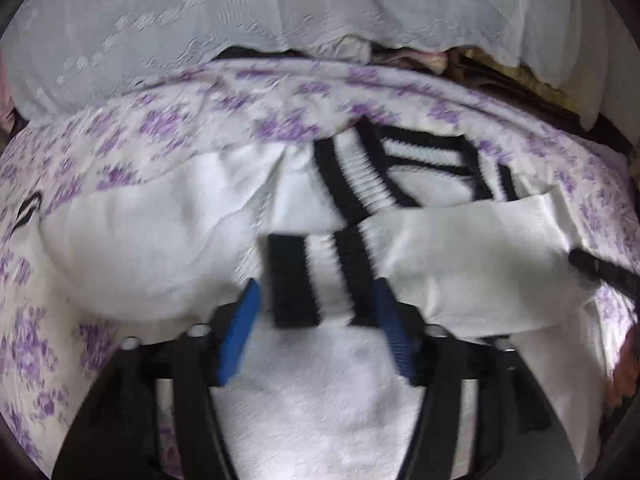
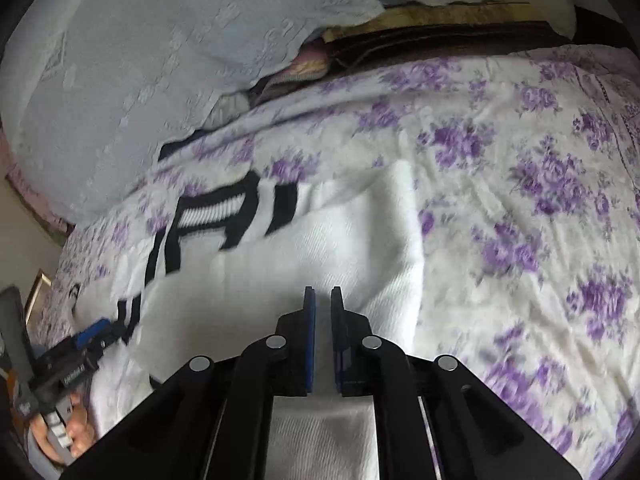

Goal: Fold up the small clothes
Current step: 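Release the cuff and move the left tool to the other sleeve cuff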

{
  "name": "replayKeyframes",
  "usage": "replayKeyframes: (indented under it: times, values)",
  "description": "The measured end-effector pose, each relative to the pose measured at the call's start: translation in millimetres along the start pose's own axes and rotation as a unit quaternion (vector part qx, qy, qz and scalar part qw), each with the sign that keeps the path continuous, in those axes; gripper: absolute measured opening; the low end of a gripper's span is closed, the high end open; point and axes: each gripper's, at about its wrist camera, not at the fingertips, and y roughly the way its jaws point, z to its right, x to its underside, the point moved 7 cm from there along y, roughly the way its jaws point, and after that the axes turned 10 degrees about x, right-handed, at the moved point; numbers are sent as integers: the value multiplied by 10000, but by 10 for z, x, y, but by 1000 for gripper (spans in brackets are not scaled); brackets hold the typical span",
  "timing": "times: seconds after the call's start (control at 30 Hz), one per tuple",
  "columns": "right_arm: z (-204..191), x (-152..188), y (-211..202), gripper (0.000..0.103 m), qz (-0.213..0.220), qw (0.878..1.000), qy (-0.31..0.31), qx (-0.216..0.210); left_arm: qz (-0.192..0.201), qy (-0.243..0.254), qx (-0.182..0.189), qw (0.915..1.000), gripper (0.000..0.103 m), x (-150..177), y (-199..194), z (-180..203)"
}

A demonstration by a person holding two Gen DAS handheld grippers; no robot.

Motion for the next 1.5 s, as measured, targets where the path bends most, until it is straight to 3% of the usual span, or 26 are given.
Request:
replayKeyframes:
  times: [0.07,0.17,0.27,0.33,0.43,0.57,0.6,0.67,0.77,0.9,0.97,1.0,1.03,1.07,1.13,1.2,1.27,1.4,1.43,1.5]
  values:
    - [-5,38,-31,11,121,9999,-59,69,-156,-157,175,9996,75,58,88,-74]
    - [12,101,-304,15,344,9991,255,5,-16,-555,527,9971,69,30,-135,-245]
    - [-42,337,-541,27,514,9985,183,-68,294,-700,298,9967,70,42,-386,-589]
    - [-58,440,-644,28,560,9983,167,-11,361,-1000,107,9943,70,81,-493,-971]
    - [-154,511,-821,28,687,9974,195,-99,319,-1828,-13,9826,70,139,-541,-1589]
    - [-422,573,-971,35,741,9968,74,-274,504,-2835,395,9568,60,133,-593,-2111]
    - [-500,582,-979,37,747,9968,33,-297,575,-2845,341,9563,60,95,-636,-2135]
    - [-616,611,-970,38,743,9967,-55,-330,680,-2553,-88,9644,62,-41,-714,-2106]
    - [-666,673,-881,38,611,9976,-117,-316,544,-2364,-567,9685,67,-248,-694,-2085]
    - [-579,714,-763,38,410,9986,63,-336,200,-2691,-1225,9551,70,-416,-554,-2341]
    - [-545,721,-739,38,369,9985,121,-373,152,-2855,-1336,9489,69,-430,-491,-2488]
    - [-537,723,-734,38,358,9985,142,-391,126,-2875,-1391,9475,67,-401,-485,-2548]
    - [-532,723,-736,38,358,9984,161,-411,94,-2865,-1435,9472,49,-366,-473,-2593]
    - [-530,723,-740,38,371,9983,168,-425,87,-2881,-1434,9468,40,-312,-485,-2629]
    - [-533,719,-768,38,418,9979,164,-462,247,-3038,-1154,9454,22,-174,-564,-2679]
    - [-537,708,-786,38,441,9977,155,-496,440,-3174,-805,9439,19,-3,-703,-2701]
    - [-540,712,-782,38,428,9977,153,-508,616,-3412,-473,9368,18,225,-841,-2714]
    - [-560,733,-765,38,379,9979,126,-515,982,-4101,49,9067,35,572,-1014,-2860]
    - [-566,733,-772,38,386,9978,114,-521,1031,-4152,112,9038,37,581,-1026,-2875]
    - [-574,732,-782,38,401,9978,96,-526,1080,-4082,88,9064,47,520,-1023,-2858]
